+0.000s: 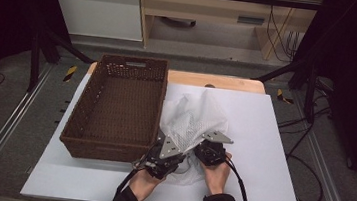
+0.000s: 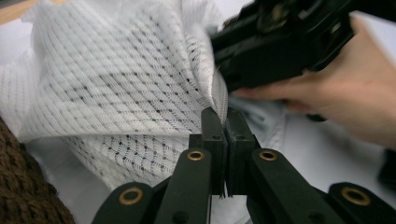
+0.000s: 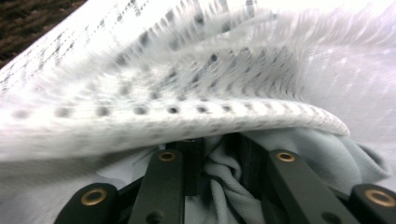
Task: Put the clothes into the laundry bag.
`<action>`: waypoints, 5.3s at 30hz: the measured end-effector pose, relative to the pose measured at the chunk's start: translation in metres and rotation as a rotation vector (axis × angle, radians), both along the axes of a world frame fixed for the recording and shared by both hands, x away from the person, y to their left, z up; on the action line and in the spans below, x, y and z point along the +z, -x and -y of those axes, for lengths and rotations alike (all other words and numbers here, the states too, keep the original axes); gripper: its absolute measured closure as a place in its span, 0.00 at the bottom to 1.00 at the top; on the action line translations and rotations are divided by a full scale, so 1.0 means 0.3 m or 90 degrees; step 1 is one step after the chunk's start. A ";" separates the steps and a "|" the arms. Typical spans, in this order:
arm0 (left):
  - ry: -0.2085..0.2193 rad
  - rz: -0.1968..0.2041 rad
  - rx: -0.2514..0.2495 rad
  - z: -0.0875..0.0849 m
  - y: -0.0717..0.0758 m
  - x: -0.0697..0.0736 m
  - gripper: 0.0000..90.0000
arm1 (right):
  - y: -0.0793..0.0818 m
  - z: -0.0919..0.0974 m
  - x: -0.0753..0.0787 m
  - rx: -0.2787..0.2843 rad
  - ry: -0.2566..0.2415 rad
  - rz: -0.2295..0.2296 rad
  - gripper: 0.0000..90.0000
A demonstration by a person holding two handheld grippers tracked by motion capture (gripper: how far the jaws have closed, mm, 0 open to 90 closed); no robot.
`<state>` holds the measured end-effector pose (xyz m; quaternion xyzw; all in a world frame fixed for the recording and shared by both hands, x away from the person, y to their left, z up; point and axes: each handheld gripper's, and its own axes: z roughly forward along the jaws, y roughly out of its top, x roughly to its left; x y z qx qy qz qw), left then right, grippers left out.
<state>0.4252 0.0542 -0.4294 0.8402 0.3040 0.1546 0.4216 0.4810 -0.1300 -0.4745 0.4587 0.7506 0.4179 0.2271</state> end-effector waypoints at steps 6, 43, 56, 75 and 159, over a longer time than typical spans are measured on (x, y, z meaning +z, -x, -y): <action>-0.011 -0.005 0.022 0.000 -0.019 -0.035 0.98 | 0.079 0.044 0.048 0.056 0.026 0.013 0.42; 0.031 0.001 0.019 -0.024 0.010 0.016 0.98 | 0.039 -0.016 0.003 0.050 0.001 0.057 0.66; 0.018 -0.003 0.028 -0.019 -0.008 -0.009 0.98 | 0.159 0.151 0.055 0.022 -0.001 0.046 0.26; 0.044 -0.002 0.019 -0.025 0.007 0.027 0.98 | 0.035 -0.030 0.027 0.115 0.011 0.009 0.96; -0.002 -0.028 0.027 -0.020 -0.030 -0.087 0.97 | 0.146 0.193 -0.020 -0.047 0.084 -0.050 0.99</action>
